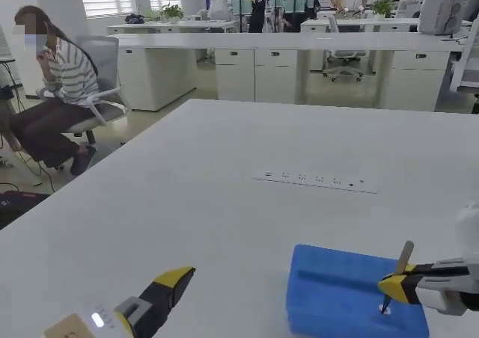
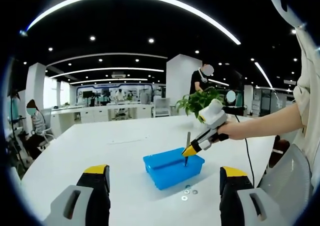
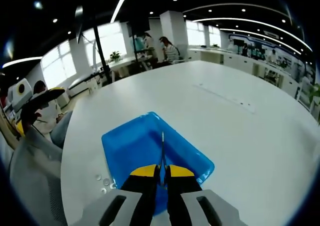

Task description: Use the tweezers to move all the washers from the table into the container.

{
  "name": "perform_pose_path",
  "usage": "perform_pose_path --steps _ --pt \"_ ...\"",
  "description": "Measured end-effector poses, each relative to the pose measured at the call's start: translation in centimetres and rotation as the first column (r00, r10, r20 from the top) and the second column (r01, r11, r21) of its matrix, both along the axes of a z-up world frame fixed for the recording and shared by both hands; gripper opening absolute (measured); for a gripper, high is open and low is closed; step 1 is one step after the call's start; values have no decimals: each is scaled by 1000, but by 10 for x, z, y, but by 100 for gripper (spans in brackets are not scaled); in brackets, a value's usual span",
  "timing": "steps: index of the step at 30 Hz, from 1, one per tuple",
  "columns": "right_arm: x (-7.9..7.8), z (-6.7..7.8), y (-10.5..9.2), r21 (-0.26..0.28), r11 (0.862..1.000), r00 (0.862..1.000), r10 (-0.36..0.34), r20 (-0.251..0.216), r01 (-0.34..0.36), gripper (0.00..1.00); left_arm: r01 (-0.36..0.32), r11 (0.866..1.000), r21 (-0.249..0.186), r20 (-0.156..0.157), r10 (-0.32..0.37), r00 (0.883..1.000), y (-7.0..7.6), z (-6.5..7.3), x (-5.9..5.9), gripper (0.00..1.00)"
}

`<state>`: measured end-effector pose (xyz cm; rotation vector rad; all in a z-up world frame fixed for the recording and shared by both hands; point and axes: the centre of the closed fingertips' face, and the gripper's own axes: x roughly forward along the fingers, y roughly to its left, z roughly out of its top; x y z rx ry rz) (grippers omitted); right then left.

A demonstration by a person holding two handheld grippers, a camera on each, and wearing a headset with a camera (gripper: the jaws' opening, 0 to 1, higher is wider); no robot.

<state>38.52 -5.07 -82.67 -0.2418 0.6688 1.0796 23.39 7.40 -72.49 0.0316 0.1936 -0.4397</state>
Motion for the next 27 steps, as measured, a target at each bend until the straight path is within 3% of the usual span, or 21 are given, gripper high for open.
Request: perform_pose_path --steps 16,27 --pt "-1 -6 -4 -24 999 999 40 21 -40 4 0 1000 8 -3 0 1000 0 -1 -1 91" --pt "0 -2 -3 -10 999 999 41 34 -41 3 0 1000 8 0 0 1000 1 0 0 91"
